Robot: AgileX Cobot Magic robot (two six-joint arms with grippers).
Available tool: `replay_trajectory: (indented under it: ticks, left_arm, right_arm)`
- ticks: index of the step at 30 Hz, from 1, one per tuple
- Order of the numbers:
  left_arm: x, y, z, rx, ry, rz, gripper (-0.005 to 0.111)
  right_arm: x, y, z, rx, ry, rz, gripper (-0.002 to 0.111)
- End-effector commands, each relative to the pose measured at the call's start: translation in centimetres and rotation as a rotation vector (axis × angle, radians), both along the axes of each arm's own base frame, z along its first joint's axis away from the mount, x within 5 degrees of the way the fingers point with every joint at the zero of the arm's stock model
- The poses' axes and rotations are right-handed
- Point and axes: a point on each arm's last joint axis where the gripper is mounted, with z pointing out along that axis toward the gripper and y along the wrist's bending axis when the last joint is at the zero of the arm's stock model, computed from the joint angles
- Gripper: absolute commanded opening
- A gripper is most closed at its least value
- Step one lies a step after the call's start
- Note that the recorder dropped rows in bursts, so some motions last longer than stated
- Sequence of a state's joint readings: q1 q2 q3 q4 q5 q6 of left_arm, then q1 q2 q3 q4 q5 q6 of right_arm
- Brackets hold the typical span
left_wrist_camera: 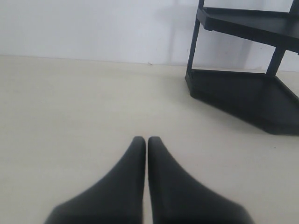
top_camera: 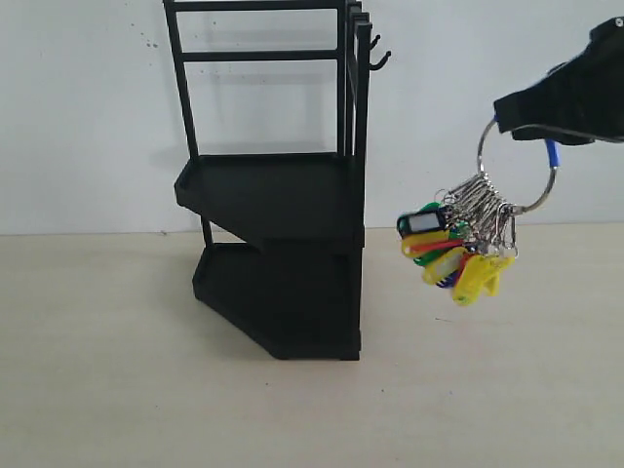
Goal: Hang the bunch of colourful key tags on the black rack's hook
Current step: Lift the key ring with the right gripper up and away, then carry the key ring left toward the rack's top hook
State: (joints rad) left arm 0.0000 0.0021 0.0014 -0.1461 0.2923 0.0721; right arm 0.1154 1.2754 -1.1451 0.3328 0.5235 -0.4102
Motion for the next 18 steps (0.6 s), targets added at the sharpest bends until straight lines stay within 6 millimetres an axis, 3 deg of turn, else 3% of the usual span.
replay_trajectory:
  ticks: [1,13,18]
  left_arm:
    - [0.0,0.0,0.1,0.008,-0.011,0.0,0.004]
    - [0.0,0.0,0.1,0.008,-0.011,0.0,0.004]
    - [0.0,0.0,0.1,0.008,-0.011,0.0,0.004]
  right_arm:
    - [0.3,0.1,1.3,0.102,-0.093,-0.067,0.0]
    - [1.0,-0.1,2.9,0.074,-0.298,-0.094,0.0]
    - [2.5,0.1,2.3,0.069,-0.286,-0.098,0.0]
